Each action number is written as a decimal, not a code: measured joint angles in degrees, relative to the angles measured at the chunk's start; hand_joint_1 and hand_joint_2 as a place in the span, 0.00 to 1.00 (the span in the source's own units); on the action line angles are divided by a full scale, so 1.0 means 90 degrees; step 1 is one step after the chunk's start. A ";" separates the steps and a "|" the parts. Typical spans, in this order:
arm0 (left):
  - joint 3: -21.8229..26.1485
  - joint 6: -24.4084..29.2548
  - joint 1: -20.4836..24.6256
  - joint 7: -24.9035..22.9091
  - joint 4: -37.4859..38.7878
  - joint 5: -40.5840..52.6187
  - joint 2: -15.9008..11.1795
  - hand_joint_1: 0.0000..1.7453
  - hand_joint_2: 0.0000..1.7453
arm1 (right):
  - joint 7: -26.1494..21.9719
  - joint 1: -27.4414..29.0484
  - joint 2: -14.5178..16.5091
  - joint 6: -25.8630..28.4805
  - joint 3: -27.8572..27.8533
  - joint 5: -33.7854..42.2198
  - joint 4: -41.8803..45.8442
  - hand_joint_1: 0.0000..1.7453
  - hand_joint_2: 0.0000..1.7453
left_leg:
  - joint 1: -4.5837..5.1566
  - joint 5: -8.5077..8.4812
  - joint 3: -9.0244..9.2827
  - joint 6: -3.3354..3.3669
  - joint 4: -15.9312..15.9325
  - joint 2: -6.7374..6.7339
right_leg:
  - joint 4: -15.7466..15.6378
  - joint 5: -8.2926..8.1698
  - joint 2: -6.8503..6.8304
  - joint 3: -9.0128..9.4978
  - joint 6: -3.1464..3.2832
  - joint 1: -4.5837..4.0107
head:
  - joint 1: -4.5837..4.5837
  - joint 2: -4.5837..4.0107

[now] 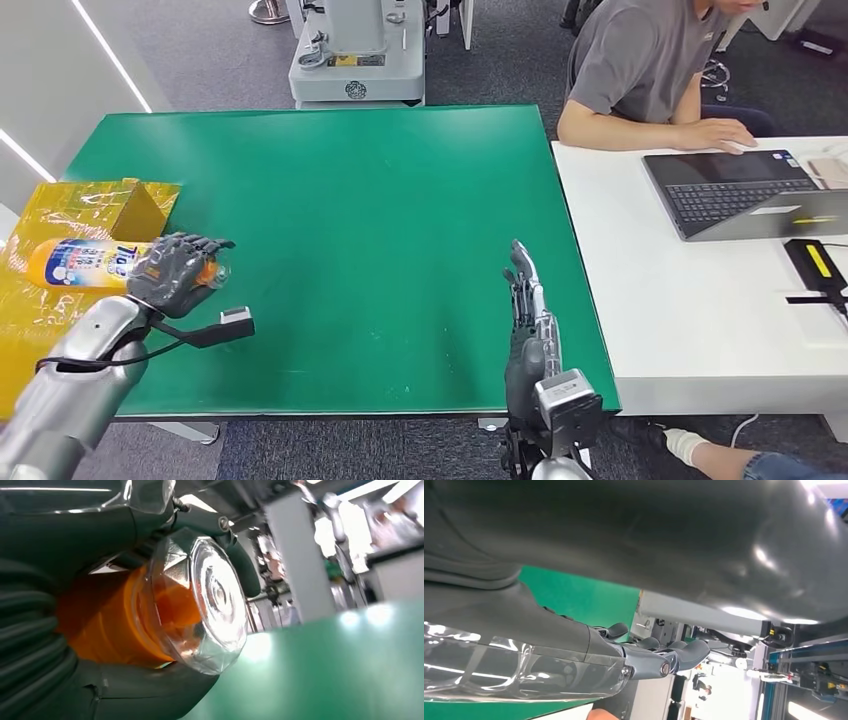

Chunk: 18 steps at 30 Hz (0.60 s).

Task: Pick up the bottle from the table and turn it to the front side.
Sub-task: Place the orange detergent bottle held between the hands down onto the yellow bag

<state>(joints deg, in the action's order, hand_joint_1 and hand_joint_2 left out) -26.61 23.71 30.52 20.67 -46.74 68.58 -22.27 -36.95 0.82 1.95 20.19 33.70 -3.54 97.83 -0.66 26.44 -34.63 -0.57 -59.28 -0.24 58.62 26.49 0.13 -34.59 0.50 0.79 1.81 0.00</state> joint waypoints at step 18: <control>-0.0970 0.0153 0.0680 -0.0730 0.2314 0.1302 0.0283 1.00 1.00 | -0.0007 -0.0077 0.0000 0.0124 0.0000 -0.0073 0.0003 0.00 0.00 | -0.0003 0.0000 -0.0001 0.0000 0.0001 0.0002 | 0.0004 -0.0002 -0.0002 0.0001 0.0003 -0.0002 | -0.0001 0.0000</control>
<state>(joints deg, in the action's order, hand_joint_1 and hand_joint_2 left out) -35.35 25.08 36.64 14.10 -25.92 80.30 -19.73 -37.01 0.13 1.95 21.30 33.70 -4.20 97.85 -0.68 26.43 -34.64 -0.58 -59.27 -0.23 58.65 26.47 0.11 -34.58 0.52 0.77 1.81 0.00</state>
